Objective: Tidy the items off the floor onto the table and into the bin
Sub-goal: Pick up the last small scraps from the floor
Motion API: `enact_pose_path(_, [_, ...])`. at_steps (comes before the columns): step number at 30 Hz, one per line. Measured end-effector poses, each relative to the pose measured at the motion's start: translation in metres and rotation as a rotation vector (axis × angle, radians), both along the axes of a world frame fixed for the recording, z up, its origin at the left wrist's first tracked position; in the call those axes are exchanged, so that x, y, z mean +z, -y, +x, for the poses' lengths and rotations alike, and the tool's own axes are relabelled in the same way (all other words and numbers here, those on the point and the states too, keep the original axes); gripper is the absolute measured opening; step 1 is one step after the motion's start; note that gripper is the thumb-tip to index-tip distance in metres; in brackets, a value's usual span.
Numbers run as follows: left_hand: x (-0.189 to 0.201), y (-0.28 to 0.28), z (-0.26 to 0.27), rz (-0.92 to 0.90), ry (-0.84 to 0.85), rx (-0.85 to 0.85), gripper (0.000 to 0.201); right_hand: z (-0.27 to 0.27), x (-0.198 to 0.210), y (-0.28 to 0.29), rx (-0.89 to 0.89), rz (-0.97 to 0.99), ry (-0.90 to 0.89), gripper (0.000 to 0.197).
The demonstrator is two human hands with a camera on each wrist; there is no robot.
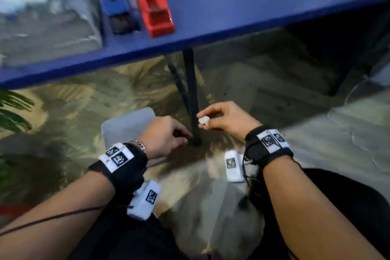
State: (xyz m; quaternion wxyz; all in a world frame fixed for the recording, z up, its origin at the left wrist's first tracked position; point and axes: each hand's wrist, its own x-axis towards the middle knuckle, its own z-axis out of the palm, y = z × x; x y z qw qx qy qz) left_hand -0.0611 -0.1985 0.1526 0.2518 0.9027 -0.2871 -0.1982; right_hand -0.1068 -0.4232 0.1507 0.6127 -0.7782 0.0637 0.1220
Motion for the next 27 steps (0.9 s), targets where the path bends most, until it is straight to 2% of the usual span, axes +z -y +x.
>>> enact_pose_path(4, [0.098, -0.042, -0.028, -0.138, 0.147, 0.027, 0.012, -0.010, 0.096, -0.029, 0.092, -0.043, 0.232, 0.026])
enact_pose_path(9, [0.202, -0.083, -0.039, -0.184, 0.307, 0.049, 0.008, -0.012, 0.194, -0.058, 0.140, -0.072, 0.435, 0.021])
enact_pose_path(13, [0.270, -0.104, -0.025, -0.243, 0.494, 0.118, 0.007, 0.002, 0.251, -0.075, 0.137, -0.177, 0.570, 0.017])
enact_pose_path(17, [0.330, -0.103, 0.018, -0.308, 0.648, 0.243, 0.006, 0.018, 0.289, -0.083, 0.088, -0.201, 0.672, 0.026])
enact_pose_path(21, [0.357, -0.079, 0.097, -0.210, 0.690, 0.327, 0.009, 0.029, 0.305, -0.086, 0.053, -0.184, 0.693, 0.025])
enact_pose_path(24, [0.345, -0.060, 0.151, -0.029, 0.645, 0.375, 0.022, 0.032, 0.302, -0.082, 0.044, -0.192, 0.679, 0.028])
enact_pose_path(27, [0.327, -0.050, 0.186, 0.053, 0.632, 0.405, 0.029, 0.033, 0.297, -0.071, 0.056, -0.220, 0.661, 0.024])
